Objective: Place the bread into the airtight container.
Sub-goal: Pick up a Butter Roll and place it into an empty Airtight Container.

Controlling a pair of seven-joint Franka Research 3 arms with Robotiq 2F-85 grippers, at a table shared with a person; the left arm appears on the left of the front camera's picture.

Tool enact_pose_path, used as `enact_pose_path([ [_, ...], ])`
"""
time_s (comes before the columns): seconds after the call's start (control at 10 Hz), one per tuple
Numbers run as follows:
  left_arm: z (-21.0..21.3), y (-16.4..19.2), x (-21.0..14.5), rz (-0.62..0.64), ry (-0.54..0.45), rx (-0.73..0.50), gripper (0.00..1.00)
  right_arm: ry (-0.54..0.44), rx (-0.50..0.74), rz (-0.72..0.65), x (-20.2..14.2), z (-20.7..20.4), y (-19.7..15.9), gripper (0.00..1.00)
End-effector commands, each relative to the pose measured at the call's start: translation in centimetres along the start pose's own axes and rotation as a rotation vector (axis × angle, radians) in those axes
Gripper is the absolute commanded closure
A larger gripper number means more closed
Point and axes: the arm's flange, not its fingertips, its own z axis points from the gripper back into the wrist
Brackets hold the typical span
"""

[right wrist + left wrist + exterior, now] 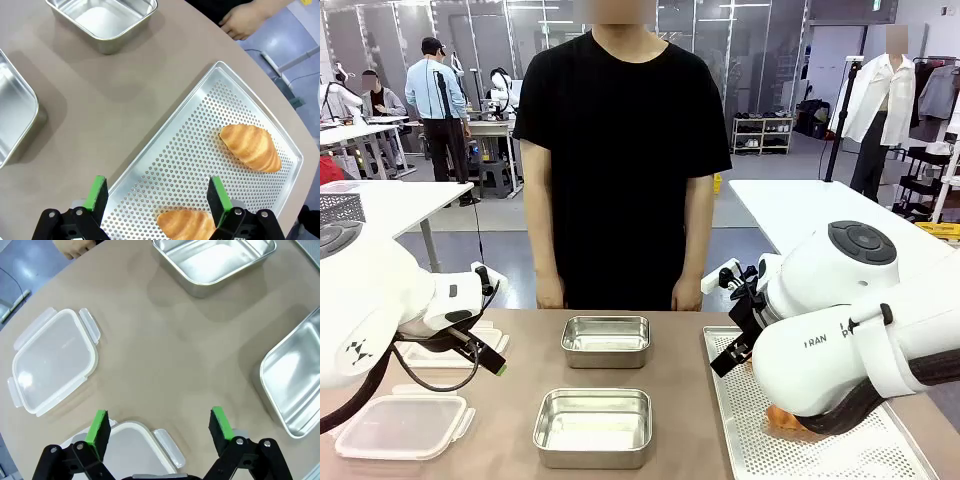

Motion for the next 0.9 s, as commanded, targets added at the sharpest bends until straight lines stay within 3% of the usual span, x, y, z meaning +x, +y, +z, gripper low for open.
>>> enact_pose_path([
  [0.0,0.0,-0.01,0.0,0.0,0.0,0.0,0.0,0.0,0.0,0.0,0.0,0.0,0.0,0.0],
  [0.8,0.0,-0.05,0.01,-0.001,0.0,0.0,0.0,0.0,0.0,0.0,0.0,0.0,0.0,0.0],
])
